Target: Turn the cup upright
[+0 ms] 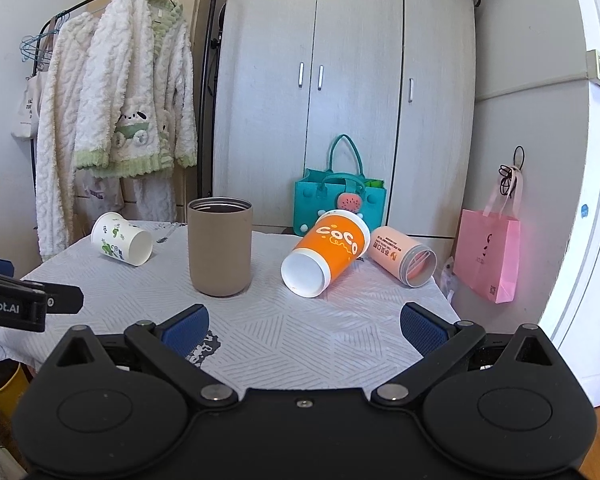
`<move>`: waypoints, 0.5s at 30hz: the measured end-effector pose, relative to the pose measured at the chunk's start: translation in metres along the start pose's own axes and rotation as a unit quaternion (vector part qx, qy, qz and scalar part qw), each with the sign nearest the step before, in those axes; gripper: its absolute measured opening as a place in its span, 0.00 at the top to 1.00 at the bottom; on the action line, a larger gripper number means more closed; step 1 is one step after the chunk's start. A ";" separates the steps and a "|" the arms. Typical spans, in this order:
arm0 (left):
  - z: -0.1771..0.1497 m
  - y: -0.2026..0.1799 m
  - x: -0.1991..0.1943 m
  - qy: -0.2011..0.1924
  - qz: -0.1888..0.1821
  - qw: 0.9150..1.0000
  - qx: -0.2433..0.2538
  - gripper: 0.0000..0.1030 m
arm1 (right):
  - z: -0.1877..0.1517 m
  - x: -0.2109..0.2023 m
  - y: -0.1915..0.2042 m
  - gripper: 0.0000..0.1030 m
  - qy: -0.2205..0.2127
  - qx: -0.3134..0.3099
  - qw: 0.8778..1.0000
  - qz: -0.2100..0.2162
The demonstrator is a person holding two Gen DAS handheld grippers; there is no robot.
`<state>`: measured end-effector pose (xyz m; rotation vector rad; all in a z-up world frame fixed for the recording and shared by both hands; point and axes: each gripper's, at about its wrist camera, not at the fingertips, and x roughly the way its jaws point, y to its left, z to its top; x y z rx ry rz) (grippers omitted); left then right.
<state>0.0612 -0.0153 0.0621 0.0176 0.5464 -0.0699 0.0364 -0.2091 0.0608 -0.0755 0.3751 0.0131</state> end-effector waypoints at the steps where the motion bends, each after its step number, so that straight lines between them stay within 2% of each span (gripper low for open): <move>1: 0.000 0.000 -0.001 0.000 0.000 1.000 -0.001 0.00 | 0.000 0.000 0.000 0.00 0.000 0.000 1.000 -0.001; 15: -0.004 0.001 -0.004 -0.005 0.020 1.000 -0.002 0.00 | -0.002 0.001 -0.001 0.00 0.002 0.008 1.000 -0.010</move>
